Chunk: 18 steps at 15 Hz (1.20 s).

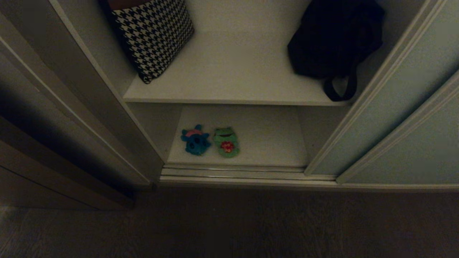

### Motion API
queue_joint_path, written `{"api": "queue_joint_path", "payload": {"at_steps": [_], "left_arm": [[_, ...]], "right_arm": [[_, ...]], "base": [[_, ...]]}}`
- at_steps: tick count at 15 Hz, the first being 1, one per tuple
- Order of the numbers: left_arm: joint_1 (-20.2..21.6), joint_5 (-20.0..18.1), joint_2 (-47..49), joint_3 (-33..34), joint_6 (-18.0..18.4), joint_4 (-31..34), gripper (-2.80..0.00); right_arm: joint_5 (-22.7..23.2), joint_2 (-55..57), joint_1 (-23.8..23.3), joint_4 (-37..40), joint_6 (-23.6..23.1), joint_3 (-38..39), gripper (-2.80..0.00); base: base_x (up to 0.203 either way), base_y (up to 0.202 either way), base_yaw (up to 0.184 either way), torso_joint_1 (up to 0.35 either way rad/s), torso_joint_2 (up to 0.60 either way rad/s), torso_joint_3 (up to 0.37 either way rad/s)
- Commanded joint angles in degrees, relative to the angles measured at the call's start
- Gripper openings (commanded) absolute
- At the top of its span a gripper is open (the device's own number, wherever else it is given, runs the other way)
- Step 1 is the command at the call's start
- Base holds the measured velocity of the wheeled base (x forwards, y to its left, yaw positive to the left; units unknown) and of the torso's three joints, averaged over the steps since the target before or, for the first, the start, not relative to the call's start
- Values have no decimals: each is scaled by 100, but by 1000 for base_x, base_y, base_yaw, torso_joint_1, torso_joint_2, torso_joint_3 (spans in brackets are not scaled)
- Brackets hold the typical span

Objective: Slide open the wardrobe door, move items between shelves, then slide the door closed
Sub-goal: Close the door

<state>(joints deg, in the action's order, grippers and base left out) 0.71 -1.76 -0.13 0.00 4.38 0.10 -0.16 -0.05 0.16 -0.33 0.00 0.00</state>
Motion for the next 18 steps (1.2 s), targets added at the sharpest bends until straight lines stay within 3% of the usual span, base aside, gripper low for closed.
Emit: {"api": "queue_joint_path", "payload": {"at_steps": [1, 13, 15, 18], "left_arm": [[0, 0, 22, 0, 2, -2, -280], [0, -25, 31, -8, 72, -35, -280], [0, 0, 22, 0, -174, 8, -280], [0, 0, 22, 0, -156, 18, -280]], "right_arm": [[-1, -4, 2, -2, 4, 0, -280], [-1, -4, 2, -2, 0, 0, -280], [-1, -4, 2, -2, 0, 0, -280], [-1, -4, 2, -2, 0, 0, -280]], "base": [[0, 0, 0, 0, 0, 0], [0, 0, 0, 1, 1, 19], [0, 0, 0, 0, 0, 0], [0, 0, 0, 0, 0, 0]]}}
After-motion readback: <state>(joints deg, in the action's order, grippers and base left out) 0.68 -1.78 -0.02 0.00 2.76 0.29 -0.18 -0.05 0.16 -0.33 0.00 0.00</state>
